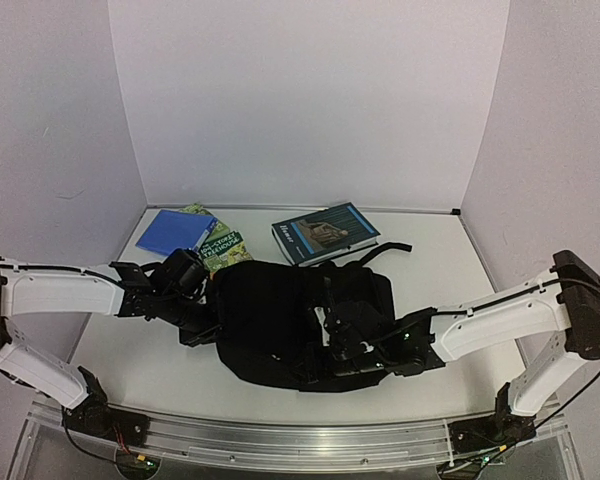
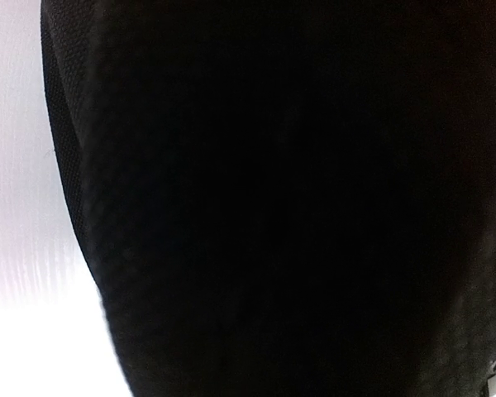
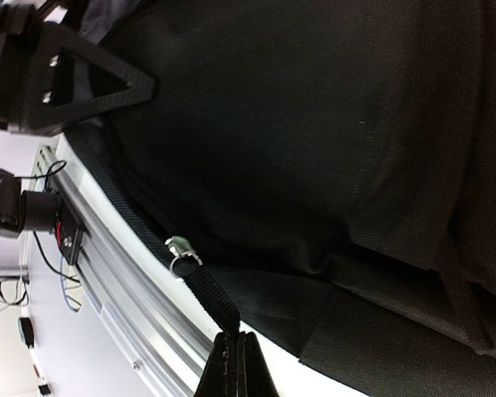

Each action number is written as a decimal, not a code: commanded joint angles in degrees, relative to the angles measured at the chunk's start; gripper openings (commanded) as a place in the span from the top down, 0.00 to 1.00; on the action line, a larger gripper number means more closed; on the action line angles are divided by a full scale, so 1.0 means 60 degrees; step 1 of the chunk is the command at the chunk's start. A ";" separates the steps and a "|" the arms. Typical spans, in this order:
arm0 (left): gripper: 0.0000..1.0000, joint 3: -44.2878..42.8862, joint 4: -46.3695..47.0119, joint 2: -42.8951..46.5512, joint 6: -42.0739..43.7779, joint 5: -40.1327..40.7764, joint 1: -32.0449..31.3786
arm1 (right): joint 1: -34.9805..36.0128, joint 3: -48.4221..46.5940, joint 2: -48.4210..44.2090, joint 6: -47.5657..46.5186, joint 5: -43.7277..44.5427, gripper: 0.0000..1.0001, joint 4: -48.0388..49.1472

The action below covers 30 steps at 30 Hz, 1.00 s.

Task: Pack the student bag
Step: Unzip the student bag at the center of the board.

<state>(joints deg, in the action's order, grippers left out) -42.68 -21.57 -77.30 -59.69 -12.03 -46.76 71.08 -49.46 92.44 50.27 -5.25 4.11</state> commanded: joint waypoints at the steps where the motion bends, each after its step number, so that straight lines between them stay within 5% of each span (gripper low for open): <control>1: 1.00 0.0225 -0.0431 0.0606 0.0631 0.0367 0.0383 | -0.0027 0.0318 -0.0072 0.0689 0.0691 1.00 -0.1358; 18: 1.00 0.1030 -0.0375 0.1524 0.1010 -0.0094 0.0790 | -0.0588 0.1077 -0.0402 0.1625 0.1219 1.00 -0.2522; 25: 0.99 0.0883 -0.0141 0.0942 0.1720 -0.0949 0.0807 | -0.0584 0.0212 -0.0656 0.0279 0.0958 1.00 -0.2599; 29: 0.78 0.0570 -0.0390 0.1008 0.1890 -0.0885 0.0807 | -0.0600 -0.0409 -0.1119 -0.0305 0.1038 0.65 -0.2942; 30: 0.64 0.0452 -0.0593 0.1128 0.1864 -0.0704 0.0807 | -0.0595 -0.0530 -0.1238 -0.0412 0.1091 0.56 -0.3077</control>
<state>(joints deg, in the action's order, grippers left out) -36.87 -21.61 -71.76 -51.13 -17.87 -42.57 68.34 -48.91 89.18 52.58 -2.50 -5.52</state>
